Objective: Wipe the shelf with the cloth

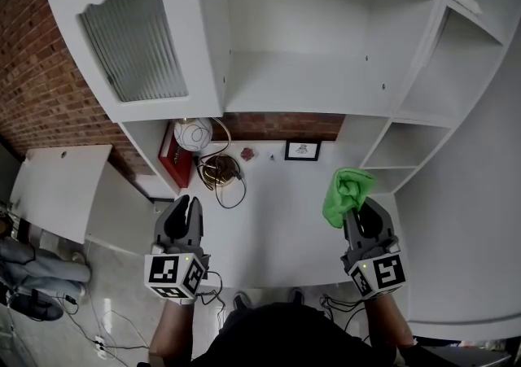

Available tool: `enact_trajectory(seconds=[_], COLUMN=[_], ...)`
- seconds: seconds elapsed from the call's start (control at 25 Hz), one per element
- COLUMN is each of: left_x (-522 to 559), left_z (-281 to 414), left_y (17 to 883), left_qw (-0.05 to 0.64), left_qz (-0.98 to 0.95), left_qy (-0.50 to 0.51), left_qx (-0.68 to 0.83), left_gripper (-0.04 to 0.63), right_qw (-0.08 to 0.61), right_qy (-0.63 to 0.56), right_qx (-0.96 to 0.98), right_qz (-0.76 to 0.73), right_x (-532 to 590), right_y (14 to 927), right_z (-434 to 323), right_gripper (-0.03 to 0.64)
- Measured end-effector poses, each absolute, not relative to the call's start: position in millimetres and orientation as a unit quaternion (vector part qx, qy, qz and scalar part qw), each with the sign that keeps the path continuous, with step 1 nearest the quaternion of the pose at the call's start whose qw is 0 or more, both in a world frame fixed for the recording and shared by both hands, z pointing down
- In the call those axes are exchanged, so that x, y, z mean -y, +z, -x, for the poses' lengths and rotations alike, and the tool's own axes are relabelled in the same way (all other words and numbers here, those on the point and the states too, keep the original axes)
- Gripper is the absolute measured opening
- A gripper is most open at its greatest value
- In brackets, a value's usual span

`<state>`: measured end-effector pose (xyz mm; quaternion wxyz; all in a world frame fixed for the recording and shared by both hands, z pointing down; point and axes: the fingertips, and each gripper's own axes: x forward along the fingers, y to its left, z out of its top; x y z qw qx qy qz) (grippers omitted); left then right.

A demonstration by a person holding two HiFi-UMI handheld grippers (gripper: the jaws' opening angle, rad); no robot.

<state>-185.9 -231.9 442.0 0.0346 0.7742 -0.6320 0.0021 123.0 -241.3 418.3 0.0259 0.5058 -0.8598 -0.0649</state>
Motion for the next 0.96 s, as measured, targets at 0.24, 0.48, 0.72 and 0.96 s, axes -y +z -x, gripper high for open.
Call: enact_trajectory(seconds=[0.24,0.48,0.72,0.96], left_x=[233,236,237,239], left_z=[181,178,174,171], left_y=[438,435,435,436], left_qw=[0.032,0.032,0.03,0.031], left_qz=[-0.78,-0.782,-0.784,-0.783], left_qy=[-0.003,-0.008,-0.01,-0.01], left_qx=[0.624,0.623,0.62,0.621], left_gripper=[0.064,0.064,0.064,0.064], right_qw=[0.02,0.011,0.013,0.013], right_qy=[-0.065,-0.055,-0.059,-0.062], right_qx=[0.856,0.854,0.853,0.853], right_qz=[-0.513,-0.518,-0.519,-0.519], right_x=[241,242,241,243], right_y=[416,417,417,417], right_z=[-127,-129,-130,-133], right_gripper=[0.046,0.046,0.046,0.046])
